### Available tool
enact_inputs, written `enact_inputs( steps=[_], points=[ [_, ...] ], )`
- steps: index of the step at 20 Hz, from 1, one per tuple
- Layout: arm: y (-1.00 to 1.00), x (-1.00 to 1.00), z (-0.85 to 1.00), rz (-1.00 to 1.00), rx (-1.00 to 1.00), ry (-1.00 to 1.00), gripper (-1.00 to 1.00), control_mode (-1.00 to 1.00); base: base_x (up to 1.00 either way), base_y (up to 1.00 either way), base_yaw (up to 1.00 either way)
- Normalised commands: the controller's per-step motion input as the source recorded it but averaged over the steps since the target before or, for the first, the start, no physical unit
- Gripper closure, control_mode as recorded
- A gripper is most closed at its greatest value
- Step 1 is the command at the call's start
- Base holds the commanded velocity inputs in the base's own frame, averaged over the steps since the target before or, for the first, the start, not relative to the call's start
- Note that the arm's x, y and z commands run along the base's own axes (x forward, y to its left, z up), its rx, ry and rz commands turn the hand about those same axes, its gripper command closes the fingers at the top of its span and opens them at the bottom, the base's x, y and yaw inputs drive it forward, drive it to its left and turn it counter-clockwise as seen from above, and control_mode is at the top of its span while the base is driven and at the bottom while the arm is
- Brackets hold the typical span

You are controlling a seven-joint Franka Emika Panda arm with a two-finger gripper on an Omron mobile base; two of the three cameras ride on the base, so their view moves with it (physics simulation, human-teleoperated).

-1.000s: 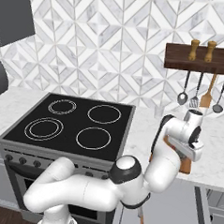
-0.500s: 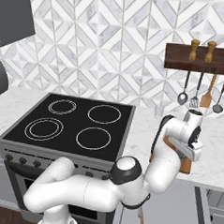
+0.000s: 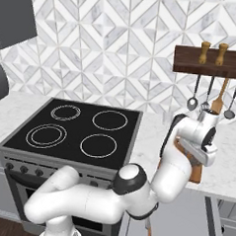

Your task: Place the appropriate cutting tool for cutting the carrot skin on the cutting board.

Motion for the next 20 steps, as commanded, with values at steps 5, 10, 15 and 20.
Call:
enact_inputs(
  steps=[5, 10, 15, 20],
  points=[
    [0.61, -0.88, 0.78, 0.00, 0.00, -0.16, -1.00, -1.00, 0.00, 0.00, 0.00],
    [1.00, -0.90, 0.54, 0.00, -0.04, -0.22, -1.00, -1.00, 0.00, 0.00, 0.00],
    [0.99, -0.99, 0.39, 0.00, -0.13, -0.23, -1.00, -1.00, 0.00, 0.00, 0.00],
    [0.96, -0.93, 0.45, 0.00, -0.12, -0.19, -1.00, -1.00, 0.00, 0.00, 0.00]
  ],
)
